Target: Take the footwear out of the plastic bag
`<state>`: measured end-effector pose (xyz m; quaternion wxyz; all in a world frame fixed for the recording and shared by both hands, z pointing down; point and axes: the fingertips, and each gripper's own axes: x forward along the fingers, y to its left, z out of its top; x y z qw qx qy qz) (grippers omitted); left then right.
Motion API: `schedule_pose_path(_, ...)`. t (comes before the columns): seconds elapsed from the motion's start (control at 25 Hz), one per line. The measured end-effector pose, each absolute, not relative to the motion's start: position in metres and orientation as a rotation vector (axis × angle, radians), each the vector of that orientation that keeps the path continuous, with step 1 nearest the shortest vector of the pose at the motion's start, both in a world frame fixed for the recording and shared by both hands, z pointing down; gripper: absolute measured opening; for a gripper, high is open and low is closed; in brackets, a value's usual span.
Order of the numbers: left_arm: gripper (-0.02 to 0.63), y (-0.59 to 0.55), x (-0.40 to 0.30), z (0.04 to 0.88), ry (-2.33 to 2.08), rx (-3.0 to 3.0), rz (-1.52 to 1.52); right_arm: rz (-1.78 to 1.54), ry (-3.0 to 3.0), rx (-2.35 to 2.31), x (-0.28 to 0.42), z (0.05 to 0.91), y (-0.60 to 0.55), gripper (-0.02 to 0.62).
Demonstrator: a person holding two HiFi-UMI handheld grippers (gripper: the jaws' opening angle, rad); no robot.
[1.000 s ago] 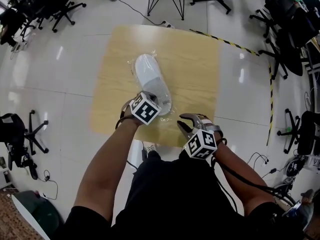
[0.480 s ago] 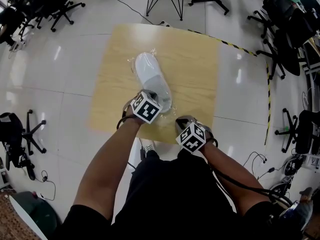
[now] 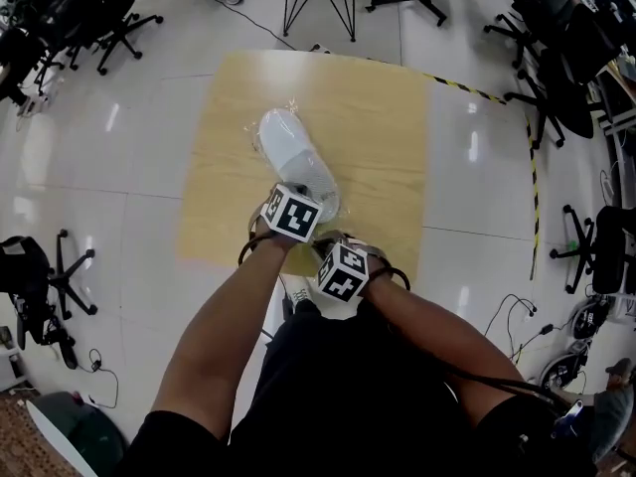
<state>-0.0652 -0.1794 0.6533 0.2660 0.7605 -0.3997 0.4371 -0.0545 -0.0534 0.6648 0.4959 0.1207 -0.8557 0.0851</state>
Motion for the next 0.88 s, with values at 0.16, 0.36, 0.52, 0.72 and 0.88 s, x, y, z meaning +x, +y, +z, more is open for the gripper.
schedule_pose_path(0.16,0.006,-0.166,-0.062,0.652,-1.035,2.072,1.245,0.221,-2.065,0.334,-0.02,0.669,-0.05,0.011)
schedule_pose_path(0.36,0.006,-0.126,-0.05,0.649,-0.922,2.119,1.282,0.385,-2.074,0.366,0.03,0.668,-0.049,0.009)
schedule_pose_path(0.52,0.006,-0.105,-0.038,0.649,-0.883,2.17,1.278,0.42,-2.078,0.362,0.056,0.668,-0.048,0.008)
schedule_pose_path(0.72,0.006,-0.103,-0.024,0.64,-0.876,2.203,1.136,0.492,-2.049,0.483,0.08,0.663,-0.062,0.009)
schedule_pose_path(0.88,0.008,-0.118,-0.03,0.61,-0.979,2.386,1.133,0.586,-2.125,0.68,0.078,0.637,-0.089,0.016)
